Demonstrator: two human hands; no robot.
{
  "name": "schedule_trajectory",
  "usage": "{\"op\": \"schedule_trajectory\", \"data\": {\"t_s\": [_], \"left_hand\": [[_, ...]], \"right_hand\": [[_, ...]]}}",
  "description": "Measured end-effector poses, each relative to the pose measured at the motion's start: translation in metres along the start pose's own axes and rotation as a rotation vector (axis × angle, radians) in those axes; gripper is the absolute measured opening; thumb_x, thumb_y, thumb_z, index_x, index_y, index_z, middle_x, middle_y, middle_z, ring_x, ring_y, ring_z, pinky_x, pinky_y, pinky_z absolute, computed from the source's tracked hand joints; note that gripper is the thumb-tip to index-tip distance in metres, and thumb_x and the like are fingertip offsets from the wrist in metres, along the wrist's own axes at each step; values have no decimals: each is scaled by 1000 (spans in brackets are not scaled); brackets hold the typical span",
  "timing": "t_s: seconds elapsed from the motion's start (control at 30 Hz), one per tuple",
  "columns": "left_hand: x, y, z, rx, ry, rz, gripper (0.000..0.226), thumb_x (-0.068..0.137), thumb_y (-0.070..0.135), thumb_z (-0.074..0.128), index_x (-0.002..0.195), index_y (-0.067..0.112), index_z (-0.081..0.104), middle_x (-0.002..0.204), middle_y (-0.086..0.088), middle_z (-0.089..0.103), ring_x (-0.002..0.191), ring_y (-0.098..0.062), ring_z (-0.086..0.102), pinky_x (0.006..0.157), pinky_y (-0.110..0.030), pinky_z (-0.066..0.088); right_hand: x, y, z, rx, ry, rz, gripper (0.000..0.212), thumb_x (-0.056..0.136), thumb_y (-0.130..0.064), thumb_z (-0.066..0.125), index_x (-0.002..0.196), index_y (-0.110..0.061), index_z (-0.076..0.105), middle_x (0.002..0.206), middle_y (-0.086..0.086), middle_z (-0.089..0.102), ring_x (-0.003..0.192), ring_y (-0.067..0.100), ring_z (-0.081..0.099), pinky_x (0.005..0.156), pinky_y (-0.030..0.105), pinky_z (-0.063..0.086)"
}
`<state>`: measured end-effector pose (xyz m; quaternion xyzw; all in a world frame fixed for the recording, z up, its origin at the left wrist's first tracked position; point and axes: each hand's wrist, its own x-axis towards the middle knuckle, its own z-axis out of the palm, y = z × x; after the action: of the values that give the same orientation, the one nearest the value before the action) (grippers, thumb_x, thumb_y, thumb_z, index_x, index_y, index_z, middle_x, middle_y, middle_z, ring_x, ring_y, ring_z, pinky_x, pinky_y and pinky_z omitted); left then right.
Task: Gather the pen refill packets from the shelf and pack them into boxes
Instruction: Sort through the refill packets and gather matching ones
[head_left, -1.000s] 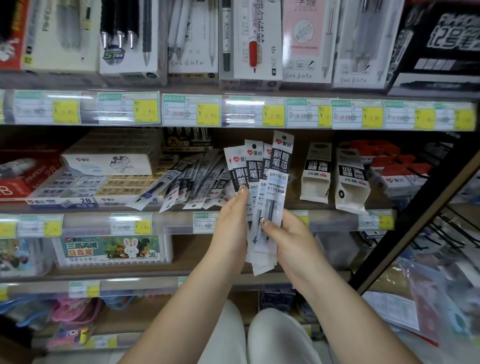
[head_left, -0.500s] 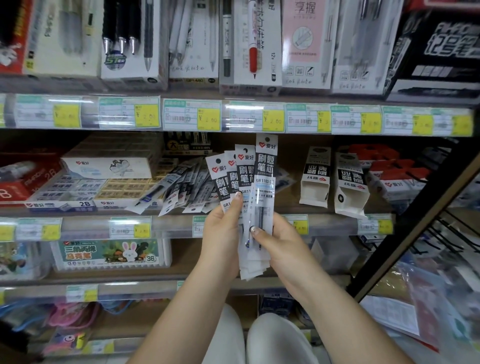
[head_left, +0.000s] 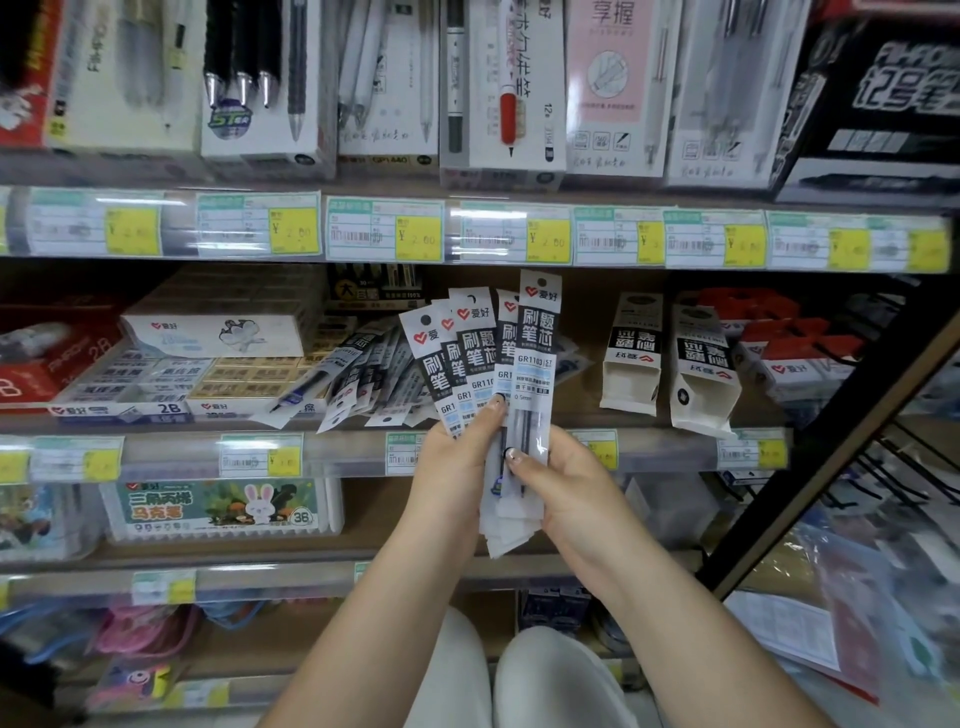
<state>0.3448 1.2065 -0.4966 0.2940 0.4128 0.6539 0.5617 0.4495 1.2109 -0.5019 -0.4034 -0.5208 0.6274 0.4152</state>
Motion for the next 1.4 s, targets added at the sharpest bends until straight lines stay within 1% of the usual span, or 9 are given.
{"op": "schedule_trajectory", "data": {"t_s": [0.33, 0.47, 0.6, 0.77, 1.0, 1.13, 1.27, 1.33, 1.4], "left_hand": [[2, -1, -3, 39, -18, -2, 14, 91, 16, 58, 100, 19, 69, 99, -7, 74, 91, -25, 70, 78, -39, 55], [3, -2, -3, 45, 0, -12, 16, 91, 16, 59, 104, 18, 68, 102, -7, 73, 95, -27, 69, 83, -42, 54], [4, -4, -4, 48, 3, -25, 15, 90, 13, 60, 100, 21, 69, 101, -6, 73, 97, -26, 69, 85, -43, 54], [5, -4, -5, 48, -23, -46, 16, 89, 14, 61, 101, 21, 69, 102, -5, 73, 97, -26, 69, 86, -44, 54], [3, 1, -4, 2, -59, -46, 18, 91, 11, 56, 104, 18, 66, 99, -5, 74, 90, -21, 70, 76, -36, 57], [3, 1, -3, 23, -29, -45, 18, 92, 9, 55, 103, 17, 67, 101, -7, 73, 93, -23, 70, 81, -39, 56], [4, 1, 2, 136, -1, -88, 19, 93, 11, 55, 89, 22, 70, 89, -5, 75, 87, -24, 70, 82, -41, 55], [5, 3, 3, 236, -33, -94, 26, 93, 15, 55, 77, 24, 74, 81, 0, 75, 83, -20, 70, 80, -37, 55], [7, 10, 3, 366, -88, -53, 28, 95, 22, 52, 77, 23, 74, 76, 5, 73, 78, -10, 68, 75, -26, 54]], "right_hand": [[-1, 0, 0, -11, -26, 6, 33, 97, -4, 45, 116, -27, 62, 109, 0, 71, 102, 19, 67, 94, 49, 50], [0, 1, 1, -17, -23, 16, 34, 96, -3, 46, 117, -25, 61, 110, 1, 71, 103, 19, 66, 96, 49, 49], [0, 1, 2, -52, -29, 9, 34, 96, -3, 46, 118, -25, 60, 110, -3, 71, 102, 15, 67, 95, 47, 51], [1, 2, 3, -36, -18, 2, 36, 96, 0, 45, 113, -26, 62, 109, -3, 71, 101, 16, 67, 94, 48, 51], [3, 3, 1, 68, -34, 28, 32, 97, -3, 45, 111, -25, 63, 109, 3, 71, 103, 22, 66, 94, 50, 50], [3, 2, 1, 50, -36, 36, 31, 96, -3, 46, 114, -23, 62, 108, 2, 71, 102, 21, 67, 92, 48, 51], [5, 3, 1, 64, -30, 47, 29, 95, -4, 48, 109, -25, 64, 107, 1, 72, 101, 20, 68, 92, 45, 52], [5, 3, 0, 72, -10, 37, 29, 95, -4, 48, 105, -25, 65, 103, 1, 73, 99, 18, 68, 90, 41, 52], [6, 3, -3, 95, 26, 22, 28, 95, -4, 49, 104, -25, 65, 100, 1, 74, 95, 17, 69, 83, 37, 54]]}}
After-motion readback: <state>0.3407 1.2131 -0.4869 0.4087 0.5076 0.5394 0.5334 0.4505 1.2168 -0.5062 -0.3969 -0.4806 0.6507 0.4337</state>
